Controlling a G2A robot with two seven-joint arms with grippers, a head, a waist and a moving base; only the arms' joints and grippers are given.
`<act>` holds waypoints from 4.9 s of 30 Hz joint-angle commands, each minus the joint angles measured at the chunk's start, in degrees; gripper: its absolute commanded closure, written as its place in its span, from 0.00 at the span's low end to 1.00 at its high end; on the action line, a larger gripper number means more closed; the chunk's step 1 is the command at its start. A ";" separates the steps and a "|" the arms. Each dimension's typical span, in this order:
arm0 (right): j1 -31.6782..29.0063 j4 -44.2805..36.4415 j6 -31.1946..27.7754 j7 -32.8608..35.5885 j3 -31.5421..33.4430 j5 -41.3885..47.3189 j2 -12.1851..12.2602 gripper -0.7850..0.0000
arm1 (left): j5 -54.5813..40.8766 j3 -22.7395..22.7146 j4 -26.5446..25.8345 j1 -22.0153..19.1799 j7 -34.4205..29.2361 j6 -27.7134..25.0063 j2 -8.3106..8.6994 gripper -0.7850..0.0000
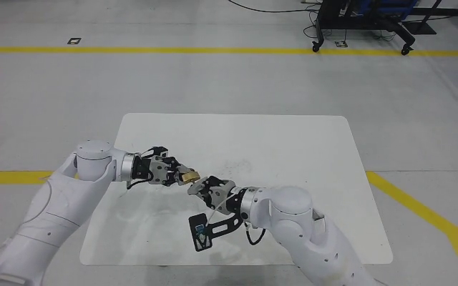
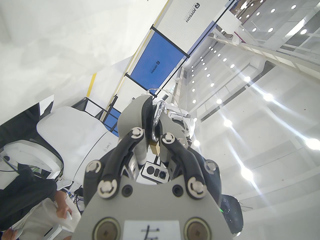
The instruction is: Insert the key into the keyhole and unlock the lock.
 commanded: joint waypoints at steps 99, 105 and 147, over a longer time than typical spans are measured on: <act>7.78 22.27 6.74 10.44 6.02 71.85 0.25 1.00 | -2.13 -10.18 -4.98 7.37 12.06 -17.17 -1.22 1.00; 9.79 24.65 9.31 11.72 4.91 72.97 0.02 1.00 | -1.40 -10.77 -5.10 7.73 10.65 -17.19 -1.28 1.00; 10.42 16.37 37.93 17.65 -10.12 25.09 -2.21 0.80 | 5.06 -14.74 -8.55 12.49 33.30 -26.22 -4.17 1.00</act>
